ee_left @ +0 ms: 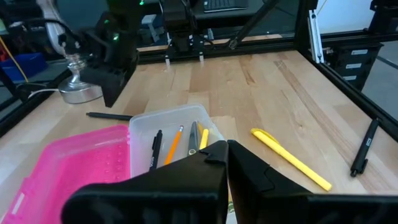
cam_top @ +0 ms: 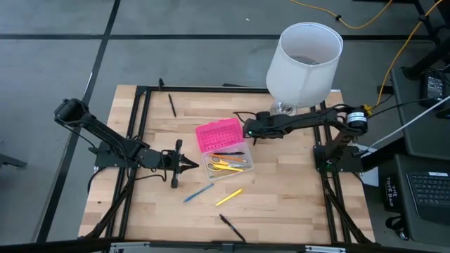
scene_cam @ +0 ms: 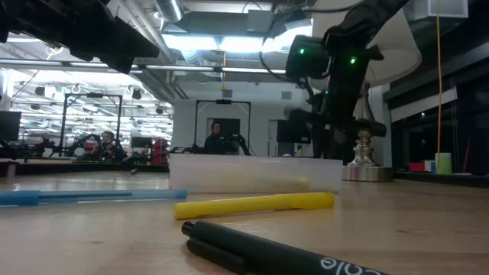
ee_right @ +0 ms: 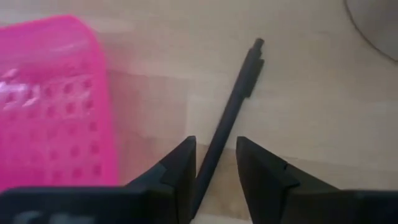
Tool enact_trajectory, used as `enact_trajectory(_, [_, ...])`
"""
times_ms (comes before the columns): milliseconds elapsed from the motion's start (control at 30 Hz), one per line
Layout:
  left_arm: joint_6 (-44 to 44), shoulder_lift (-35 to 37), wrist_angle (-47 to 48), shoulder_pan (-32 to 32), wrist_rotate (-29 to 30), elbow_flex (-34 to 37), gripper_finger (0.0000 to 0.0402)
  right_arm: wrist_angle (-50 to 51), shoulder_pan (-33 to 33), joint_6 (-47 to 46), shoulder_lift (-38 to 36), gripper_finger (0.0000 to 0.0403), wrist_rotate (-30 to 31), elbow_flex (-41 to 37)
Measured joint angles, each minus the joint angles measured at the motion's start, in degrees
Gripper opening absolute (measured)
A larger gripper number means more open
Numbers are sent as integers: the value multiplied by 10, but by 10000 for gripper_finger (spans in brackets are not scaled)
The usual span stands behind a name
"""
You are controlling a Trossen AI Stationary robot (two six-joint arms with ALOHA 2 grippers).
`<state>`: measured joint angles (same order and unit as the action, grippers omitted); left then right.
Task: Pick & place school supplies into a supply box
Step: Put the black pen into the pink supply box
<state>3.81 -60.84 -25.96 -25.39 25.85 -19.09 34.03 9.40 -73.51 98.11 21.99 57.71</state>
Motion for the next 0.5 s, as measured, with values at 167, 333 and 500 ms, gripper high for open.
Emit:
enact_trajectory(167, [0, 0, 0, 0, 0, 0, 1, -1, 24, -11, 25, 119, -47, 0])
enact_trajectory(333, [0, 0, 0, 0, 0, 0, 5, -28, 37, -11, 47, 119, -57, 0])
enact_trajectory(500, [0, 0, 0, 0, 0, 0, 2, -60, 44, -10, 55, 119, -57, 0])
